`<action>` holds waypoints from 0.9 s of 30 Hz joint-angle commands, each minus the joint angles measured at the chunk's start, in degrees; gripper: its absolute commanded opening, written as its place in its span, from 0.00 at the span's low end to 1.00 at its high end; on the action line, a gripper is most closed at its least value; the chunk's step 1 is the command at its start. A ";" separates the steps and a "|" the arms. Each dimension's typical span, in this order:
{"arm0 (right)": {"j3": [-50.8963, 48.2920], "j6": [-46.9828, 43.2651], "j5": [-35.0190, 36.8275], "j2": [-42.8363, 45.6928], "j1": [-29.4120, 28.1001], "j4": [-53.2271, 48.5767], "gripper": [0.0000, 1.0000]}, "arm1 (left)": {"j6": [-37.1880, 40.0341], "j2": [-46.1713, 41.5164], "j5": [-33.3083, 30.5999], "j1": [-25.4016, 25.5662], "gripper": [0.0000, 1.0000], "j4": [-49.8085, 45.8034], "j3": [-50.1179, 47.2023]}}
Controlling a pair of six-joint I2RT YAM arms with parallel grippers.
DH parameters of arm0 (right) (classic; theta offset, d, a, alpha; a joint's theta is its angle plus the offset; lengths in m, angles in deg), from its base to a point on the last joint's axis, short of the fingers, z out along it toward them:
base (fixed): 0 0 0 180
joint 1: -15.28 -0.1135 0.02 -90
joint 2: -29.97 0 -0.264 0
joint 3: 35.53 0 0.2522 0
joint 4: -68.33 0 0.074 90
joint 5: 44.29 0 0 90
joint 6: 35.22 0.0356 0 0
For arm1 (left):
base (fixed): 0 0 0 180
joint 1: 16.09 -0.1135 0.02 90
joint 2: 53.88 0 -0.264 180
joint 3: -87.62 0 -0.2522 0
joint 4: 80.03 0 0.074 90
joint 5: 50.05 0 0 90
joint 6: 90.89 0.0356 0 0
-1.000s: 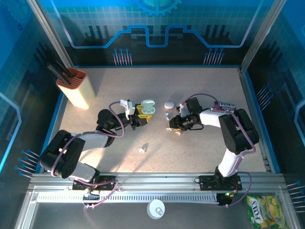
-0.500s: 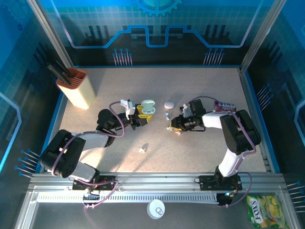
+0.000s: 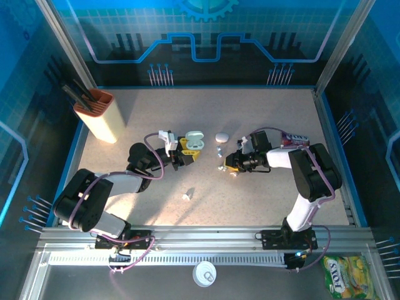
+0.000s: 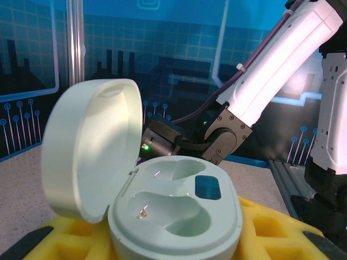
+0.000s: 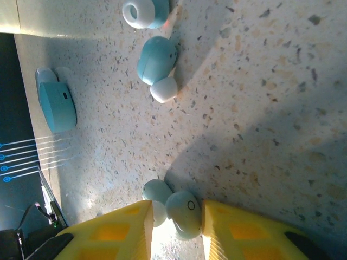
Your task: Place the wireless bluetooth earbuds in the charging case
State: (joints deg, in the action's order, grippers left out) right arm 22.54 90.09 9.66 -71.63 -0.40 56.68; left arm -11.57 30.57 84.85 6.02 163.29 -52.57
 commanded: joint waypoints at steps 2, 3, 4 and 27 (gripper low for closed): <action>0.50 -3.69 1.12 -2.78 -1.23 -4.35 0.29 | -1.43 0.46 1.31 -0.35 0.36 2.80 0.71; 0.72 -3.91 1.03 -2.75 -1.42 -4.48 0.29 | -1.45 0.46 1.24 -0.34 0.36 2.90 0.71; 0.76 -3.95 1.02 -2.74 -1.61 -4.48 0.29 | -1.46 0.49 1.29 -0.33 0.36 2.92 0.68; 2.23 -5.25 1.16 -1.39 -4.66 -5.35 0.26 | -1.12 0.72 1.26 -0.31 0.36 3.17 0.19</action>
State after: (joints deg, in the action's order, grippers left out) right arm 24.79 85.76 11.97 -72.02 -2.17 52.46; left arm -11.59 30.85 84.85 6.02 164.14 -52.57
